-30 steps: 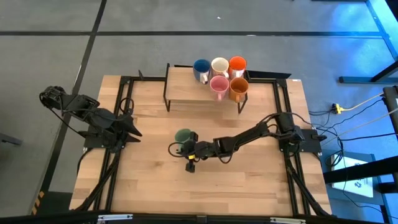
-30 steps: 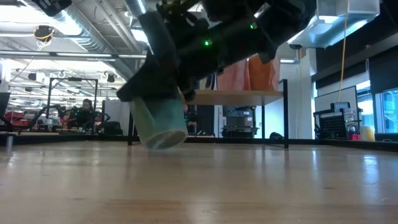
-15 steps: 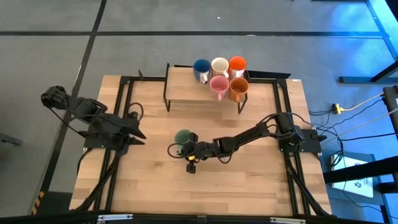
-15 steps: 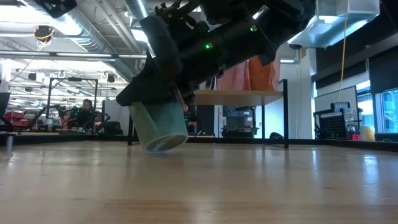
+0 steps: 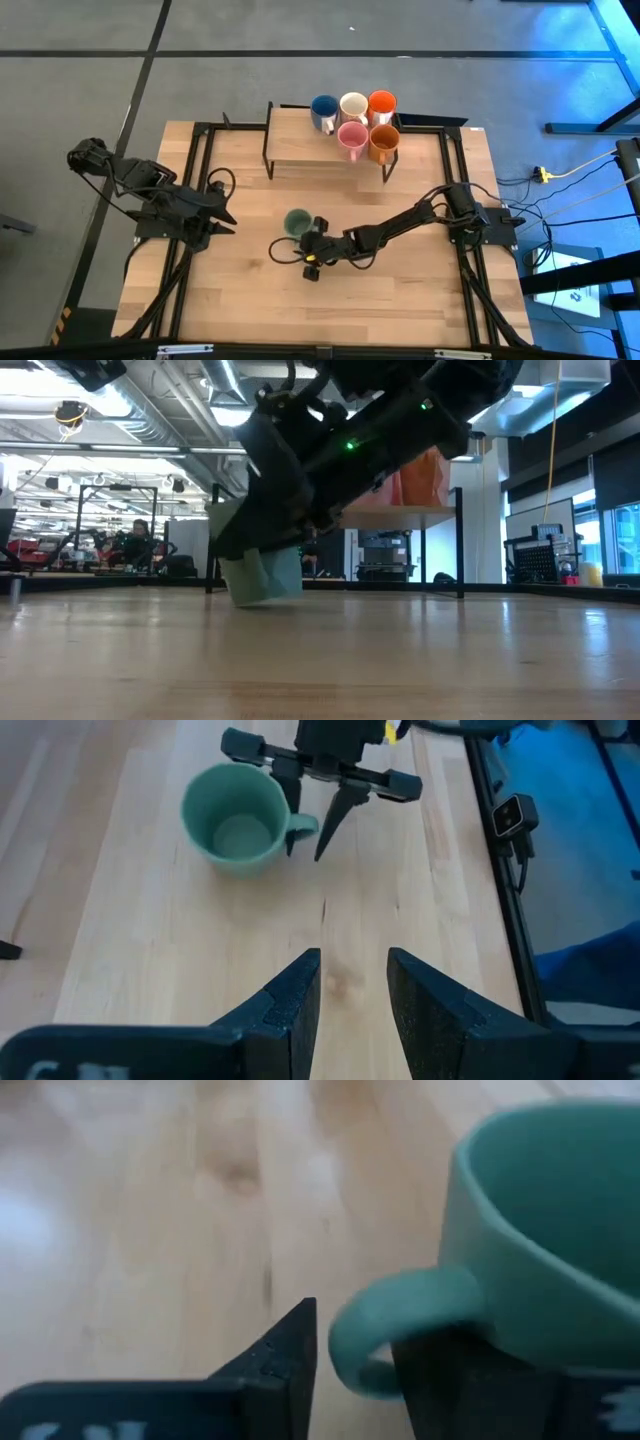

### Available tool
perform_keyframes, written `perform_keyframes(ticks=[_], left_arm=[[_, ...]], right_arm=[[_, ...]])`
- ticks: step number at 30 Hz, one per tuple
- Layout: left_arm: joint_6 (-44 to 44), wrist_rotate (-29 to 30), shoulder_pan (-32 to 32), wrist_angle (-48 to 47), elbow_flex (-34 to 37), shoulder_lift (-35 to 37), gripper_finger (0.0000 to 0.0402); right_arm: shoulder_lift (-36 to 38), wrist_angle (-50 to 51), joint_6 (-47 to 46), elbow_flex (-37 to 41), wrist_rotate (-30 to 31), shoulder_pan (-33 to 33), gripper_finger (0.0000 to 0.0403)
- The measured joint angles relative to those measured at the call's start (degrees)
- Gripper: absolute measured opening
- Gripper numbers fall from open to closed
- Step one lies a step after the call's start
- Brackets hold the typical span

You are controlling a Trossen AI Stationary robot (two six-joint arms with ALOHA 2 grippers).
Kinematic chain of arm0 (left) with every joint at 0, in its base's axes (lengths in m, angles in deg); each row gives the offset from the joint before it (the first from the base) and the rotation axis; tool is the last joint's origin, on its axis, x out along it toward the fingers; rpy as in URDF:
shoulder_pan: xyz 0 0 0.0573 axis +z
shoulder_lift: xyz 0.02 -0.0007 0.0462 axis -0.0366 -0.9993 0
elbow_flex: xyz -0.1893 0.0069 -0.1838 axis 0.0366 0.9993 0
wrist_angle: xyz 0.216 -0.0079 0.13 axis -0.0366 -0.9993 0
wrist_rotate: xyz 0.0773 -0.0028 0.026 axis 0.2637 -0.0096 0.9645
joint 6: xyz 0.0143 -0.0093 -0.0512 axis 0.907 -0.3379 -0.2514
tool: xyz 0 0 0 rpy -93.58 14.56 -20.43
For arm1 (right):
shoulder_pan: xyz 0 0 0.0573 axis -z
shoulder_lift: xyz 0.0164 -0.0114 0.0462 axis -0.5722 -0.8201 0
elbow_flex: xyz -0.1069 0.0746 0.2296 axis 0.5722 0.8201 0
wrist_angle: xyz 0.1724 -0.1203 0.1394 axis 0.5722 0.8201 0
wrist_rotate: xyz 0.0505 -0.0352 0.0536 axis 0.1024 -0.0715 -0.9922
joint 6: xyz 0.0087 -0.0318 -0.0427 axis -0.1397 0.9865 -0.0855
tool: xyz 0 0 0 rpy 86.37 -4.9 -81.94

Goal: Place coffee mugs
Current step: Put the green mug on the shelf

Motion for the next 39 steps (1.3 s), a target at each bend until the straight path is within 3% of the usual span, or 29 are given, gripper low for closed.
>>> perform_keyframes(ticks=[6,18,28,34,39], left_arm=[[-0.03,-0.01,0.01,0.20,0.00,0.02,0.0112],[0.06,-0.03,-0.01,0.55,0.00,0.00,0.0112],[0.12,-0.02,-0.01,0.49,0.00,0.00,0.0112],[0.35,-0.04,0.00,0.49,0.00,0.00,0.0112],[0.63,-0.30,0.00,0.45,0.00,0.01,0.0112]], right_arm=[[1.84,7.90,-4.43,0.00,1.36,0.04,0.0128],[8.16,26.10,-18.05,-0.04,1.14,0.13,0.0127],[7.98,27.15,-20.93,-0.02,3.35,0.08,0.0135],[5.96,21.71,-13.40,0.00,4.23,-0.41,0.0172],[4.27,16.12,-4.42,0.02,0.90,-0.23,0.0179]])
